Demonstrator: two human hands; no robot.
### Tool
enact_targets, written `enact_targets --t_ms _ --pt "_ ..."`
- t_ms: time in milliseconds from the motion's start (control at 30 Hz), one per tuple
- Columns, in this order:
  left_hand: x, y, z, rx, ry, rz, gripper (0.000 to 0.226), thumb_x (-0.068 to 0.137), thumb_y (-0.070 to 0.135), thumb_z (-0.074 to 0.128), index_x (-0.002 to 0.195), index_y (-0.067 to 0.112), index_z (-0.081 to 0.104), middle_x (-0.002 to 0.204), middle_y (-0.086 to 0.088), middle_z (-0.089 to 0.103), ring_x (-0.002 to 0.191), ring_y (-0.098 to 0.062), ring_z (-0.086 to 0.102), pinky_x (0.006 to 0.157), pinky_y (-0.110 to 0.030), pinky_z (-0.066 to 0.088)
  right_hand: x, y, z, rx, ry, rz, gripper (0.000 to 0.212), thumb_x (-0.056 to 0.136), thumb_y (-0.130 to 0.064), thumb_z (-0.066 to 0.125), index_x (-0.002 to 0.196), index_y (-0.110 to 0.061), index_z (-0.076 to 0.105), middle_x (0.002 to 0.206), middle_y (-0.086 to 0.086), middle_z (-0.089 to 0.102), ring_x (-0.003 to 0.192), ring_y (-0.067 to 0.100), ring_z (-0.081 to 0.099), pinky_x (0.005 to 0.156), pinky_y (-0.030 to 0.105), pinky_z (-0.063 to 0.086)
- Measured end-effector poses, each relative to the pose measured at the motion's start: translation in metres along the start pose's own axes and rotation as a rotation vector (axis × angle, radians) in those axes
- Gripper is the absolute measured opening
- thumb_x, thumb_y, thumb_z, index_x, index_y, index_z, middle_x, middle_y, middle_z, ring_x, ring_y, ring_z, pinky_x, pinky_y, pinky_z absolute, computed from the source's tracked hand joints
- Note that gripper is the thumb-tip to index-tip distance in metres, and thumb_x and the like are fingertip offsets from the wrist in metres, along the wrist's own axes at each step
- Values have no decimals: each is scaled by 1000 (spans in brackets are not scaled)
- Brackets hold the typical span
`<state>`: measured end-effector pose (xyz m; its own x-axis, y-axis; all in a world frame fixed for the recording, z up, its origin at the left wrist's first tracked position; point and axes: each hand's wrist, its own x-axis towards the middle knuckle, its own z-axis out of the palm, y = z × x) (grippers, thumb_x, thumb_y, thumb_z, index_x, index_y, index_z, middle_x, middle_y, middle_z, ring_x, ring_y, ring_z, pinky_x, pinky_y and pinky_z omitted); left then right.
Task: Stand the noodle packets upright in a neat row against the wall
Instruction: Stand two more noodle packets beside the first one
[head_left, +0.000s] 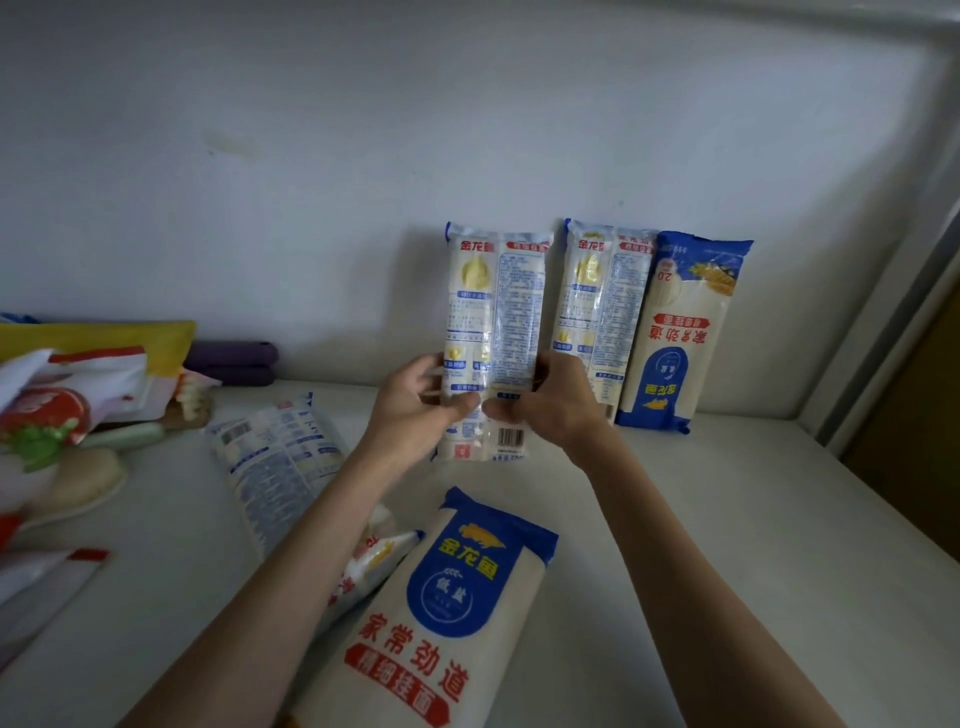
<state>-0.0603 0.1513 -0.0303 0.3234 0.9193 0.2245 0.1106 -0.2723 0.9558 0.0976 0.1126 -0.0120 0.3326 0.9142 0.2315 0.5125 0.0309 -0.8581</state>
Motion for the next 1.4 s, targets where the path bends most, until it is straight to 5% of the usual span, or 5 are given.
enact_targets --t_ms 100,333,567,933,1400 --pt "9 1 4 44 42 -28 33 82 11 77 112 18 64 107 1 72 90 -9 68 68 -20 51 1 -1 3 -93 57 -79 43 59 -11 90 93 -5 64 79 -4 69 70 7 66 52 11 50" --pt "32 -4 6 100 125 -37 33 76 5 81 102 19 65 92 6 71 79 -2 65 56 -13 44 8 7 13 -252 147 -95 51 63 -29 88 103 -14 60 92 -1 71 80 16 69 70 39 60" --pt "43 -9 13 35 170 48 29 78 5 80 97 19 65 87 12 70 76 3 65 54 -8 47 13 13 7 -468 62 96 38 71 -24 82 100 -8 65 97 6 70 85 25 68 75 41 60" --pt "56 -24 0 317 -160 -157 32 66 0 86 87 16 67 91 -1 73 89 -15 71 84 -33 58 6 20 25 -417 224 160 17 78 -4 70 92 -4 60 99 14 65 91 33 66 70 36 57" --pt "44 -30 16 594 116 -50 29 68 33 88 74 9 73 73 -2 71 66 -15 65 53 -29 51 6 26 22 -279 189 255 27 81 -15 70 103 -2 60 104 15 64 96 32 64 67 28 45"
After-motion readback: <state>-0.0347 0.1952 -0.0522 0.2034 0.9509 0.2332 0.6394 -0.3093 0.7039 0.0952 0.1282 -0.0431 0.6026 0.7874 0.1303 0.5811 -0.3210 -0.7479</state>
